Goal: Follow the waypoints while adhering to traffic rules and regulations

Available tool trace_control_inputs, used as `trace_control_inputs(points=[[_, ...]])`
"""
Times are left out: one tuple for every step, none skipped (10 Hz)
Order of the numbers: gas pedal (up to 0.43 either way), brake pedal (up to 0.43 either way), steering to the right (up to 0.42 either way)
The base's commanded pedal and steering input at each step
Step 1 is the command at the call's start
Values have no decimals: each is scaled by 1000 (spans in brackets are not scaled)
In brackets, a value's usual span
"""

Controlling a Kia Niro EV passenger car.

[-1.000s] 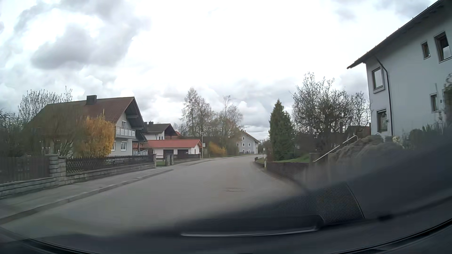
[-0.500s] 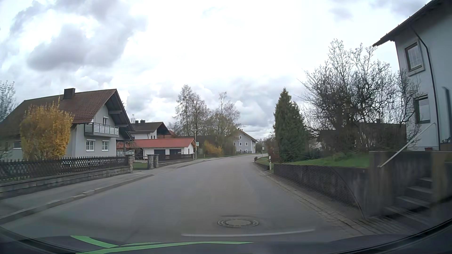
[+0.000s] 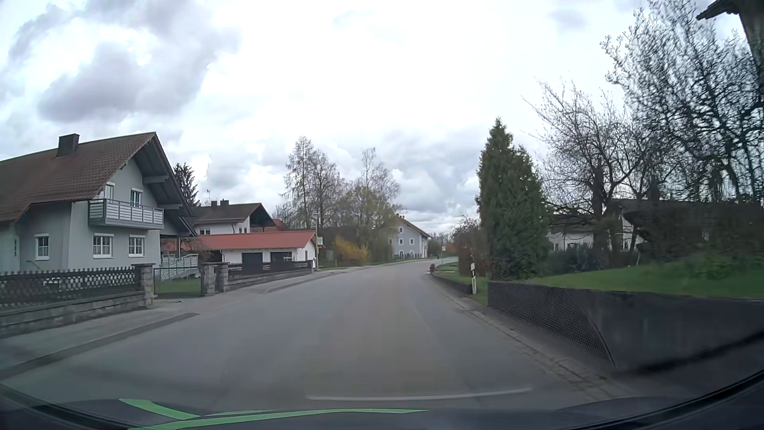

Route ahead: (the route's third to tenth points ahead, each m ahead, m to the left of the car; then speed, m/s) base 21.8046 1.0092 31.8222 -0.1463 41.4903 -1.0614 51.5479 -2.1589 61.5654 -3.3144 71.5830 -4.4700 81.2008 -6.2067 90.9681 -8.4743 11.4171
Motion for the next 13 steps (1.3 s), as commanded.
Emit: trace_control_inputs(points=[[209,0,6],[209,0,6],[197,0,7],[197,0,7],[197,0,7],[189,0,7],[189,0,7],[177,0,7],[177,0,7],[177,0,7],[169,0,7],[169,0,7],[169,0,7]])
